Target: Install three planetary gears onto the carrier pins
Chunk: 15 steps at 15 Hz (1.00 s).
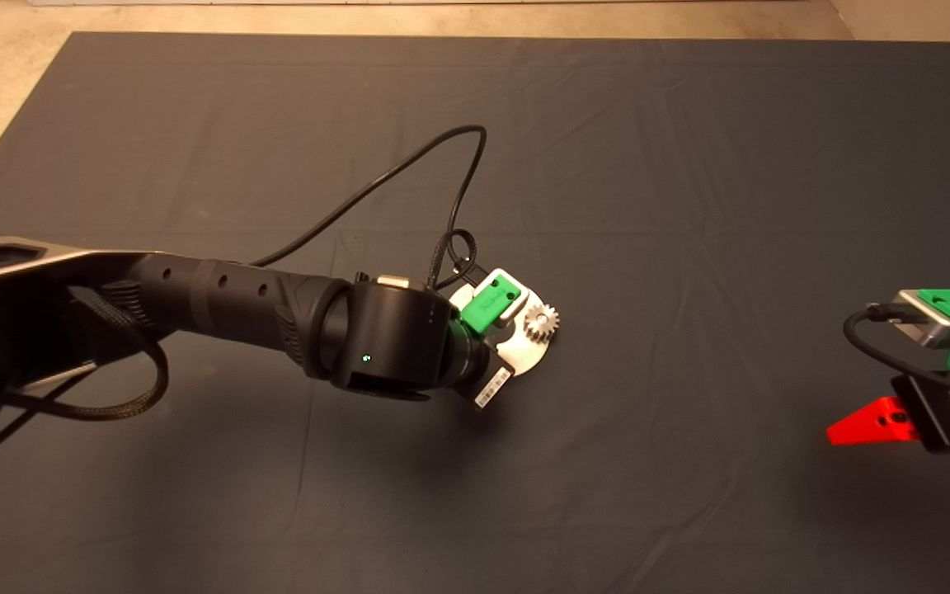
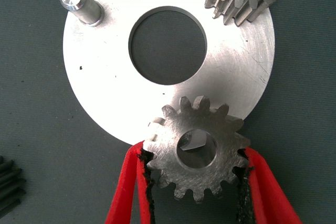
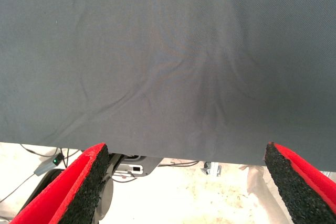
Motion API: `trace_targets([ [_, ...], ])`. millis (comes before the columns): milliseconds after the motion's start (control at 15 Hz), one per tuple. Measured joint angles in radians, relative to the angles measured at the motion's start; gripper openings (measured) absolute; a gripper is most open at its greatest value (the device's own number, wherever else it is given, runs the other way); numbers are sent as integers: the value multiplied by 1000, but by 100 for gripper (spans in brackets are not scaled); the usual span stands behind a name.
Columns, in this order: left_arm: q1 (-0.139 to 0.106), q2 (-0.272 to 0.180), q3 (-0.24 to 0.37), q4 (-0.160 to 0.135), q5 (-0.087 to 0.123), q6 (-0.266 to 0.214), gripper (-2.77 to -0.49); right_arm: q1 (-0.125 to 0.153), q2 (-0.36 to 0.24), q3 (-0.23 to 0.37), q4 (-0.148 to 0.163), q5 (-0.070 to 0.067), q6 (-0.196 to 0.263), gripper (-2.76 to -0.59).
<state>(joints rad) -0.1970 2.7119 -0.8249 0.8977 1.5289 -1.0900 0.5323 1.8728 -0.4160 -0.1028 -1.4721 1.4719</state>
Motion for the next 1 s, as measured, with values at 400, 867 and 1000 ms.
trace_targets([
  [400,0,-19,0,0,0,3,-264,0,0,0,1,0,0,-115],
  [867,0,-16,0,0,0,3,-264,0,0,0,1,0,0,-115],
  [1000,0,-16,0,0,0,3,-264,0,0,0,1,0,0,-115],
])
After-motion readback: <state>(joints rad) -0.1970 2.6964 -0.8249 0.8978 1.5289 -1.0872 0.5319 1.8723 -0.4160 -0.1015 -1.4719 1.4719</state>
